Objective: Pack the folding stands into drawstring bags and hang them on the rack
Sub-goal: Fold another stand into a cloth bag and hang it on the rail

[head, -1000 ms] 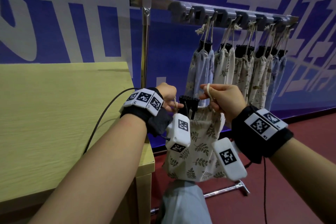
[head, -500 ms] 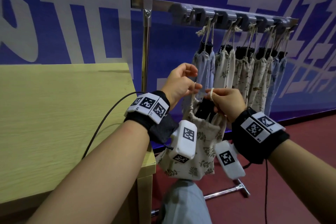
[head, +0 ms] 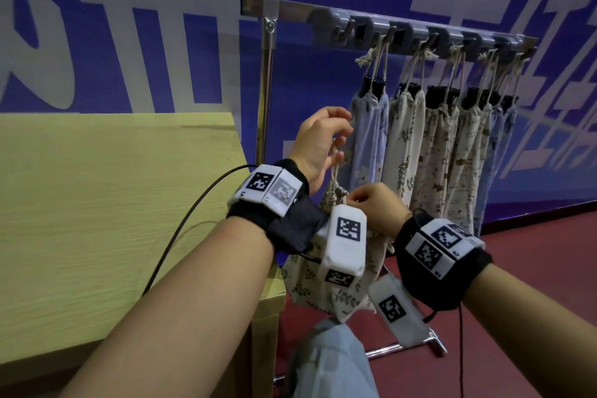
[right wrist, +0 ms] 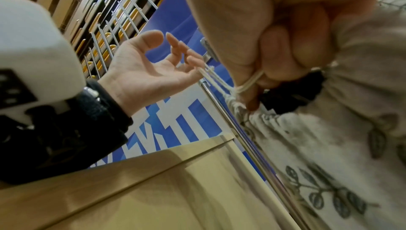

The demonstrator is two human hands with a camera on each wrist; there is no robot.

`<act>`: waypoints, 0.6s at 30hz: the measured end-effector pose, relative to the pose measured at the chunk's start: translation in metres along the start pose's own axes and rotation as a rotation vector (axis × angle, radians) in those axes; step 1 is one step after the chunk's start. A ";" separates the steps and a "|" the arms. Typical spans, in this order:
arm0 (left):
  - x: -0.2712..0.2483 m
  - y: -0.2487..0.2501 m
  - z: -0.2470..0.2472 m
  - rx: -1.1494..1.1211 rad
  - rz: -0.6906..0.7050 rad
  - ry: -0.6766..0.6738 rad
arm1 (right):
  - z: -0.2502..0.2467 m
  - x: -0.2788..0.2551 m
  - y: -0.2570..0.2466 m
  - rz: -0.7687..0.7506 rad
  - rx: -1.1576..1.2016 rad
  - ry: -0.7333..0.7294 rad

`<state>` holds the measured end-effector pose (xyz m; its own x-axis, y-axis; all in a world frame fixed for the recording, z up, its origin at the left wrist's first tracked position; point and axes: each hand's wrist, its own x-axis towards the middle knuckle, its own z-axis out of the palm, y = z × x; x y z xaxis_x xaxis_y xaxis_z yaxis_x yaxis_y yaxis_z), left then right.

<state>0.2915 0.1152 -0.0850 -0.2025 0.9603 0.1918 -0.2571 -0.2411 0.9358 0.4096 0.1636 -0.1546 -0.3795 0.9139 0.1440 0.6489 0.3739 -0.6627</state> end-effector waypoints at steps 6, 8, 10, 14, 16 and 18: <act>0.008 0.002 -0.013 -0.050 -0.062 0.124 | -0.002 0.011 0.013 0.082 0.178 0.291; 0.008 0.002 -0.015 -0.062 -0.075 0.131 | -0.007 0.012 0.013 0.115 0.194 0.248; 0.008 0.002 -0.016 -0.088 -0.073 0.127 | -0.011 0.009 0.010 0.103 0.164 0.193; 0.006 0.004 -0.014 -0.133 -0.058 0.116 | -0.011 0.004 0.001 0.009 -0.013 0.150; 0.006 0.003 -0.013 -0.139 -0.058 0.121 | -0.011 0.003 -0.003 -0.024 -0.165 0.120; 0.006 0.003 -0.013 -0.120 -0.057 0.120 | -0.012 0.003 -0.006 -0.028 -0.259 0.063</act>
<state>0.2775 0.1180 -0.0850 -0.2940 0.9510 0.0958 -0.3806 -0.2084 0.9009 0.4123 0.1656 -0.1414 -0.3630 0.9077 0.2104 0.7889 0.4196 -0.4491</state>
